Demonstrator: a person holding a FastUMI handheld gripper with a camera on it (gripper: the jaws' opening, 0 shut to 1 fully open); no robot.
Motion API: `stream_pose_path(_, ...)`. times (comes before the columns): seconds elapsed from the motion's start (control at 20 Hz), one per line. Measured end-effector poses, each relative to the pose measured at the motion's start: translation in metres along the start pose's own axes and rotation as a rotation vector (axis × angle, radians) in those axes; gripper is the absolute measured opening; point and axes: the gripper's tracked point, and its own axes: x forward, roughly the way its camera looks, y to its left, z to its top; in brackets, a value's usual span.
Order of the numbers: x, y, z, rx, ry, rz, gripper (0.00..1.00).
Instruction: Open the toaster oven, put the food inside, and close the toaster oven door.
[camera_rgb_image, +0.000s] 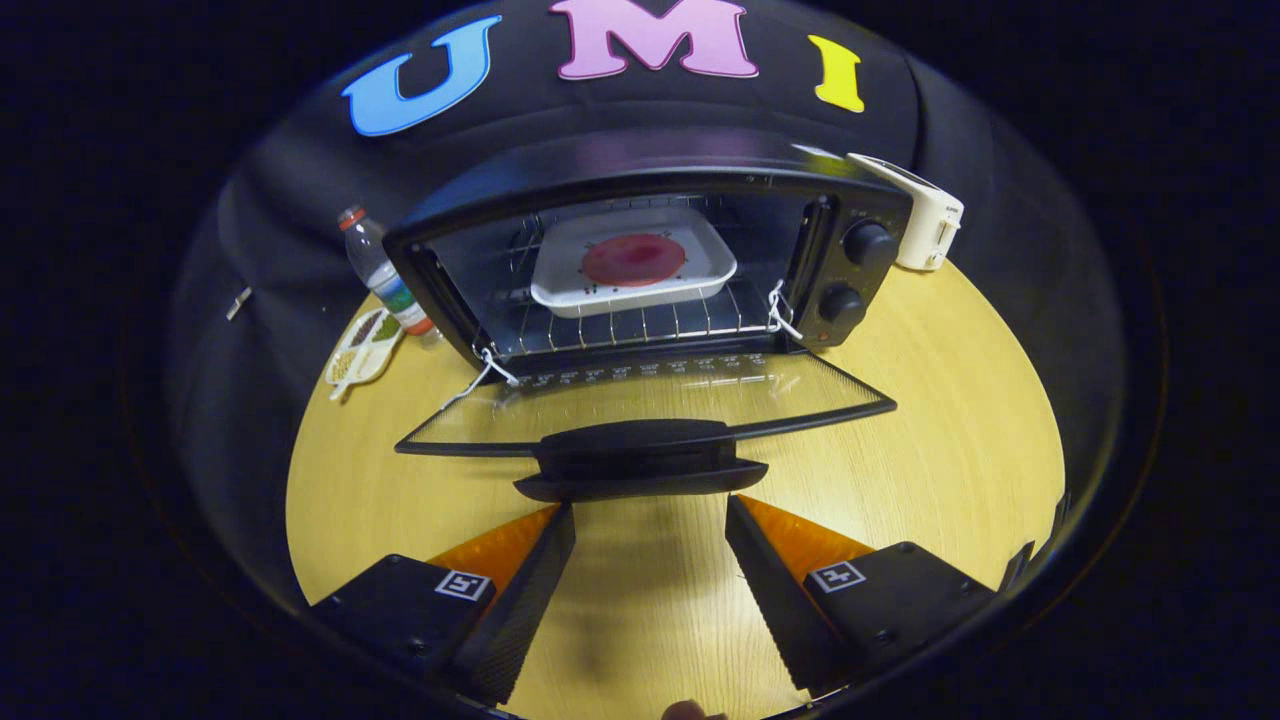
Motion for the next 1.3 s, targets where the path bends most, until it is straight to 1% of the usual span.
stream_pose_path(0.15,-0.015,0.001,0.037,0.009,-0.108,0.004,0.99)
stream_pose_path(0.25,-0.023,0.003,0.066,0.002,-0.156,0.008,0.99)
stream_pose_path(0.45,-0.050,0.010,0.115,0.053,-0.266,0.034,0.99)
stream_pose_path(0.55,-0.064,0.009,0.137,0.053,-0.321,0.039,0.99)
stream_pose_path(0.7,-0.093,0.004,0.150,0.034,-0.394,0.054,0.99)
stream_pose_path(0.9,-0.151,-0.020,0.180,-0.002,-0.553,0.043,0.99)
stream_pose_path(1.05,-0.208,-0.039,0.205,-0.050,-0.697,0.013,0.99)
stream_pose_path(1.15,-0.243,-0.044,0.219,-0.074,-0.782,0.011,0.99)
stream_pose_path(1.2,-0.259,-0.047,0.225,-0.083,-0.812,0.015,0.99)
stream_pose_path(1.3,-0.284,-0.050,0.230,-0.069,-0.831,0.038,0.98)
